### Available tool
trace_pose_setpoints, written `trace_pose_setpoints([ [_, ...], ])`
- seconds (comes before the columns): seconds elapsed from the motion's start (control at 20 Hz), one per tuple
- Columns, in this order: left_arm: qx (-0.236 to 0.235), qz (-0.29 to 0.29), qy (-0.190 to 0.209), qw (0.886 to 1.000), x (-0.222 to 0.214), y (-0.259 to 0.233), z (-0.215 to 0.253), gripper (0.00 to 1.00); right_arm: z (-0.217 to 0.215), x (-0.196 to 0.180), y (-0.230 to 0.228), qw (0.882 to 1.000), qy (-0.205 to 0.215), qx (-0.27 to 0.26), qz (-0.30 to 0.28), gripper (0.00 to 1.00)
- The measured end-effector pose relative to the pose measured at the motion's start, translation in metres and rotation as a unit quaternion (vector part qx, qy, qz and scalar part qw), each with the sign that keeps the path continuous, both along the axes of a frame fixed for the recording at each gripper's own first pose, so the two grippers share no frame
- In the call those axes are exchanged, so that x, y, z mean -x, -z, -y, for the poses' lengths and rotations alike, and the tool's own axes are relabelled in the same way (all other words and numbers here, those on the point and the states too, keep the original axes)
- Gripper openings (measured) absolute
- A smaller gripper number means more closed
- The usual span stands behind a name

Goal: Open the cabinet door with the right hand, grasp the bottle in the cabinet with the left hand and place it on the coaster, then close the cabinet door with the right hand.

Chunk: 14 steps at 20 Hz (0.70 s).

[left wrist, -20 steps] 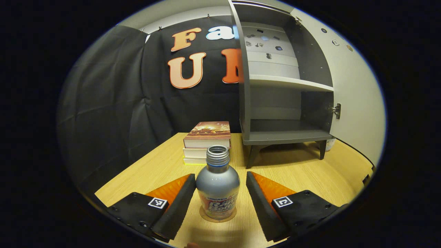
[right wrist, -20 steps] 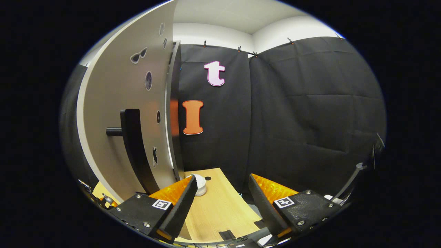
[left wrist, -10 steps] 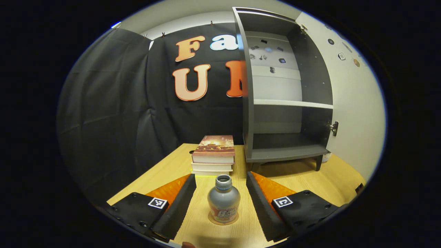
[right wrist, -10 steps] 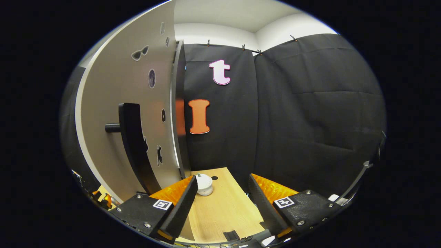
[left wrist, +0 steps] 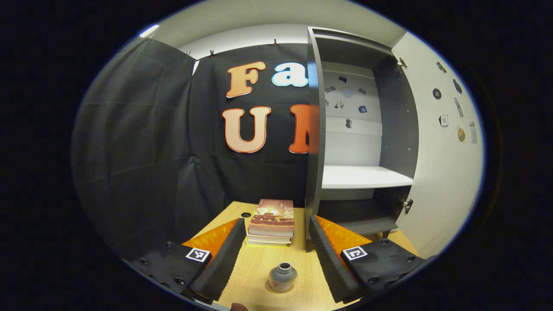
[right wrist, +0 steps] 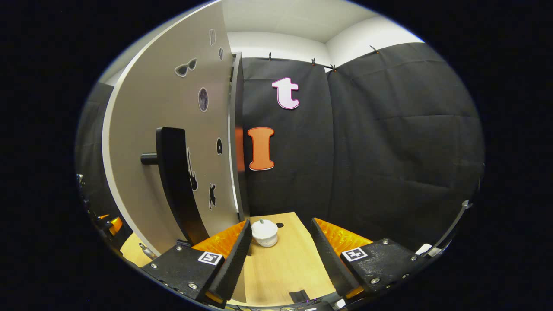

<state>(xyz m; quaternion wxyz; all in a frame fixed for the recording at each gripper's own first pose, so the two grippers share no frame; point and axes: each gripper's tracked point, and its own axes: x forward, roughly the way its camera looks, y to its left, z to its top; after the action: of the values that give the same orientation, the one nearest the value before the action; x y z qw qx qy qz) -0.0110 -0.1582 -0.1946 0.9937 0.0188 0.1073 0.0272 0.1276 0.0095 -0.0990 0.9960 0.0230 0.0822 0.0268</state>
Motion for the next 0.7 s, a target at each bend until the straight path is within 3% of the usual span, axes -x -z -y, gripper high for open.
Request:
trace_pose_setpoints([
  [0.05,-0.003,0.005,0.001,1.0,-0.001,-0.014,-0.003,0.95,-0.004,0.002,-0.001,1.0,-0.001,-0.001,0.002,0.86],
  [0.1,-0.005,0.01,0.002,1.0,0.0,-0.028,-0.006,0.95,-0.008,0.003,0.0,1.0,-0.002,-0.003,0.003,0.94],
  [0.15,-0.007,0.012,0.005,1.0,-0.001,-0.039,-0.009,0.96,-0.013,0.004,0.0,1.0,-0.004,-0.003,0.004,0.94],
  [0.2,-0.007,0.014,0.009,1.0,0.0,-0.049,-0.011,0.96,-0.02,0.005,-0.001,1.0,-0.006,-0.003,0.006,0.84],
  [0.25,-0.005,0.014,0.014,1.0,-0.001,-0.058,-0.013,0.95,-0.027,0.006,-0.002,1.0,-0.007,-0.002,0.007,0.84],
  [0.3,-0.003,0.015,0.021,1.0,-0.001,-0.066,-0.016,0.96,-0.032,0.009,-0.002,1.0,-0.008,-0.001,0.009,0.93],
  [0.35,-0.001,0.02,0.024,1.0,-0.003,-0.076,-0.02,0.96,-0.038,0.009,-0.003,1.0,-0.008,0.0,0.011,0.84],
  [0.7,-0.002,0.033,0.028,0.999,-0.011,-0.111,-0.064,0.96,-0.091,0.015,-0.001,1.0,-0.014,-0.013,0.012,0.83],
])
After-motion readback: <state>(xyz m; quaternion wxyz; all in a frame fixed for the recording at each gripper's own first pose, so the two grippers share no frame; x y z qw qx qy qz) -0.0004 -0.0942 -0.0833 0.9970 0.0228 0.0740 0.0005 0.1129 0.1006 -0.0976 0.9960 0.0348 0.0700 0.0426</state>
